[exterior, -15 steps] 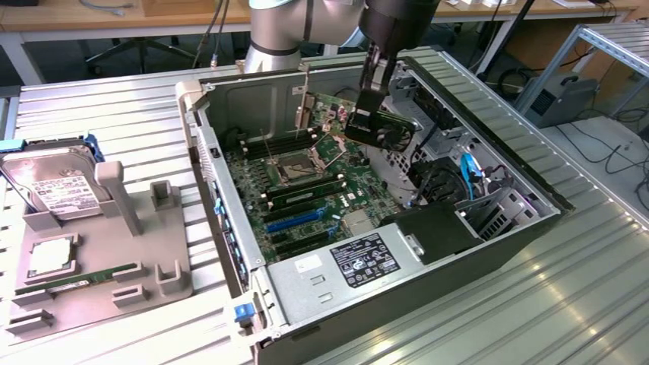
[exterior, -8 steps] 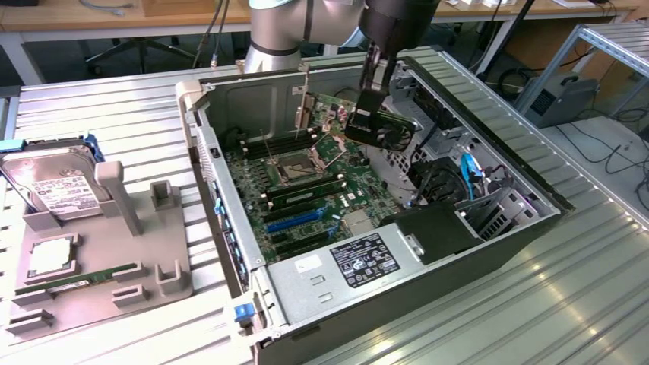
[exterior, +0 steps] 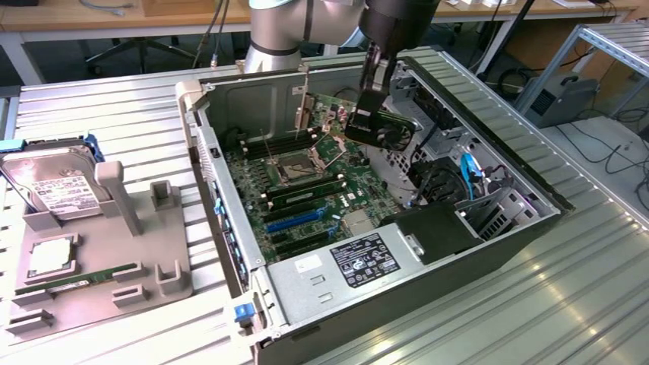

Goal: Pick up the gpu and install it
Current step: 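Insert the gpu into the slot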

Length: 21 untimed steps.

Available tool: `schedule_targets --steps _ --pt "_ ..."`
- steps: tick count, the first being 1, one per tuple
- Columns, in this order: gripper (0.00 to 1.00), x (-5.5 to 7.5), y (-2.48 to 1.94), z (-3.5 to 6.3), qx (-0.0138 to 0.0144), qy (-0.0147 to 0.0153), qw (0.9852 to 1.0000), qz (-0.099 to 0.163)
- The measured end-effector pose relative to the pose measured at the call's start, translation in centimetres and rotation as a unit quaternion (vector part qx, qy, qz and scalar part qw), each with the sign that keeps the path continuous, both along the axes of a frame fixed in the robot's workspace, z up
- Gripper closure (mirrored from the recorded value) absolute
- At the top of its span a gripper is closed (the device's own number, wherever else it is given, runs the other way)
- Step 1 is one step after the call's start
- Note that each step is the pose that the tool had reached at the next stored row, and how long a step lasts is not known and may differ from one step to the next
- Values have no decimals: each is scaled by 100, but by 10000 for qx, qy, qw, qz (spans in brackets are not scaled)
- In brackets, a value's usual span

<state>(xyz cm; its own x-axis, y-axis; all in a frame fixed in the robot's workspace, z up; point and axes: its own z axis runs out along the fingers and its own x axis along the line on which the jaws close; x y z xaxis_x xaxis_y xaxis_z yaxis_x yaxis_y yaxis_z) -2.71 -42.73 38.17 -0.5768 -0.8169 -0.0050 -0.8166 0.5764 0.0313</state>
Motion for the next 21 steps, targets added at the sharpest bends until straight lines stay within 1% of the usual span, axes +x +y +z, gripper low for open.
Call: schedule_targets --steps 21 --pt "73 0 0 0 0 0 9999 172"
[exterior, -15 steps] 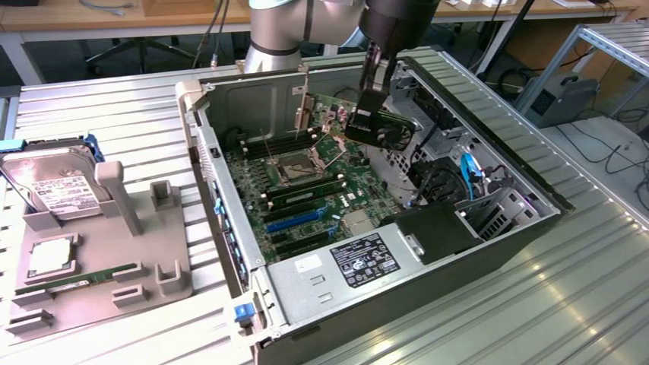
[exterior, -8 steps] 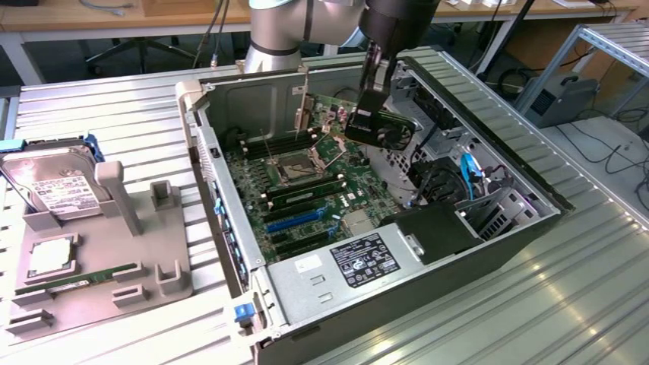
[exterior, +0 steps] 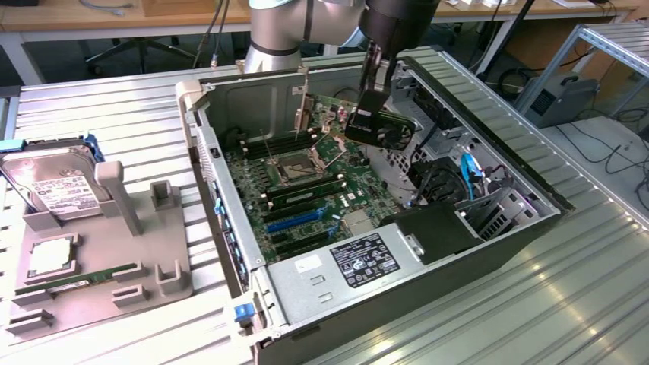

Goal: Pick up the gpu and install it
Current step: 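Insert the gpu into the slot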

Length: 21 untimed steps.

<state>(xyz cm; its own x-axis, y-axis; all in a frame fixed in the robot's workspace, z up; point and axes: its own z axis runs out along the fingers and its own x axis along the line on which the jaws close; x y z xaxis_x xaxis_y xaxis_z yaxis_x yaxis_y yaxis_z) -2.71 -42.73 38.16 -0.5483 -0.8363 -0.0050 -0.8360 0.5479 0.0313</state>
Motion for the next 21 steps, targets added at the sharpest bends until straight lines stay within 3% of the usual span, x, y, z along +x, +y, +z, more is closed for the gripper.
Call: schedule_targets --steps 21 --pt "73 0 0 0 0 0 10000 98"
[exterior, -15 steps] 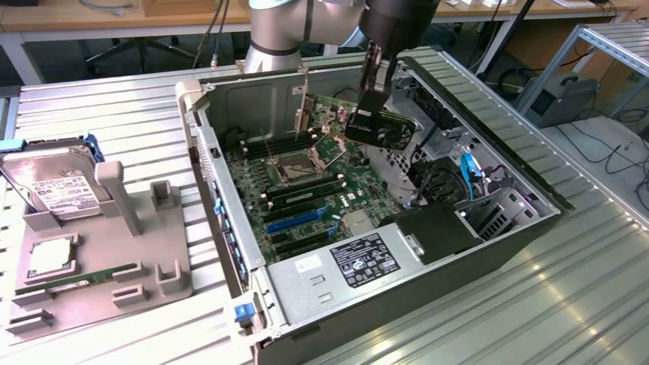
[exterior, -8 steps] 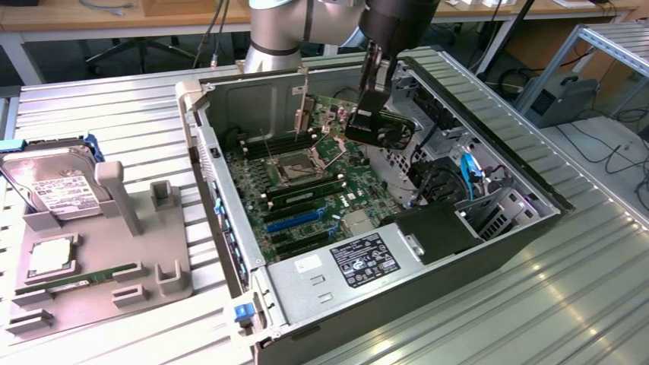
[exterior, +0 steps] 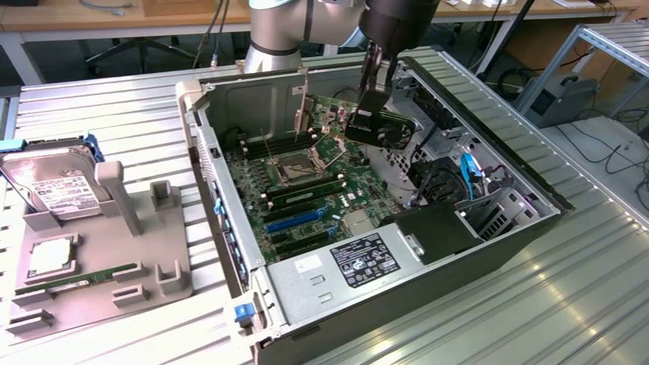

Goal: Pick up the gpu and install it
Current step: 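Insert the gpu into the slot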

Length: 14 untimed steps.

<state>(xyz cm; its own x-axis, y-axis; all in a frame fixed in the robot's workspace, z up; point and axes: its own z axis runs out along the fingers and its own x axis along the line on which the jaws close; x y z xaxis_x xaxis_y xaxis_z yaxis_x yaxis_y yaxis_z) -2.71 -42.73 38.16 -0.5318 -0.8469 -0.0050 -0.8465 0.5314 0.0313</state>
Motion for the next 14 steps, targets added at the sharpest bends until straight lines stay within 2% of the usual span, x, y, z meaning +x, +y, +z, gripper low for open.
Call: schedule_targets --steps 14 --pt "73 0 0 0 0 0 10000 65"
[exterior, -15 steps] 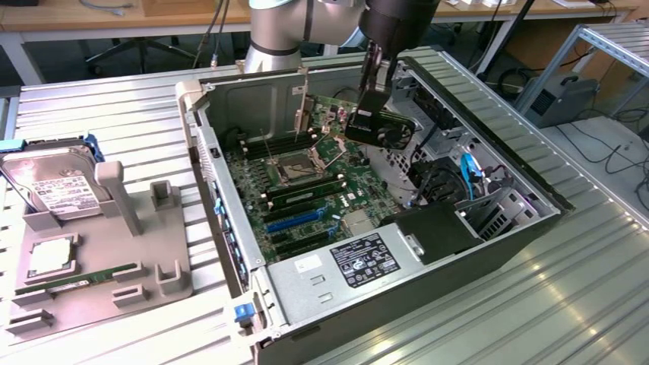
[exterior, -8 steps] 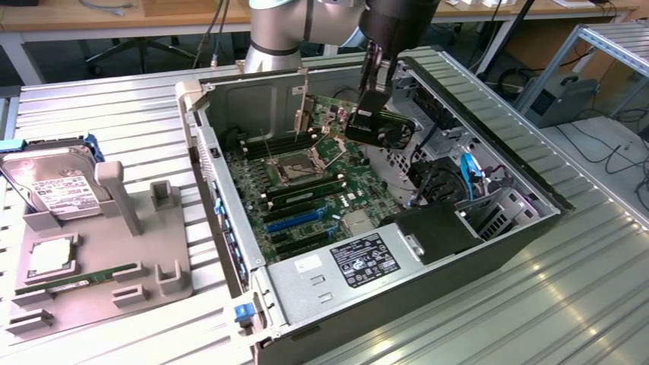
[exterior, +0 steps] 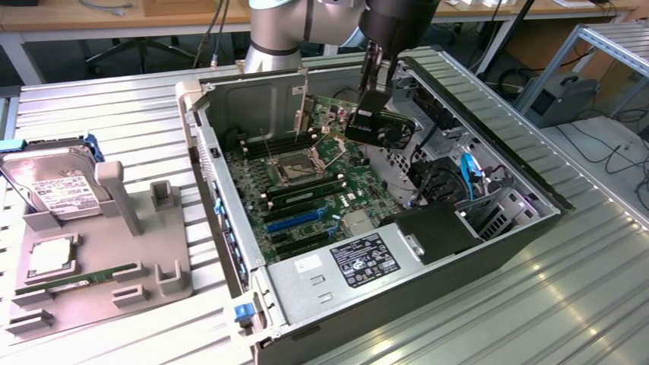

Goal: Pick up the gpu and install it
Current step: 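Insert the gpu into the slot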

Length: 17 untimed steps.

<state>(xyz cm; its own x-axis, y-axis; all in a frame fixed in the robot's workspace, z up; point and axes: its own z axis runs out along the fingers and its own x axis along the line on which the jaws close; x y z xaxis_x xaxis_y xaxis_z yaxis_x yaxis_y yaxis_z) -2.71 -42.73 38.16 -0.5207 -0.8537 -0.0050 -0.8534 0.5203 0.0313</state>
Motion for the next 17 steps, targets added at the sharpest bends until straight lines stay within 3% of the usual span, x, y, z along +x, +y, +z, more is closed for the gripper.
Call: schedule_targets --steps 17 --pt "73 0 0 0 0 0 10000 77"
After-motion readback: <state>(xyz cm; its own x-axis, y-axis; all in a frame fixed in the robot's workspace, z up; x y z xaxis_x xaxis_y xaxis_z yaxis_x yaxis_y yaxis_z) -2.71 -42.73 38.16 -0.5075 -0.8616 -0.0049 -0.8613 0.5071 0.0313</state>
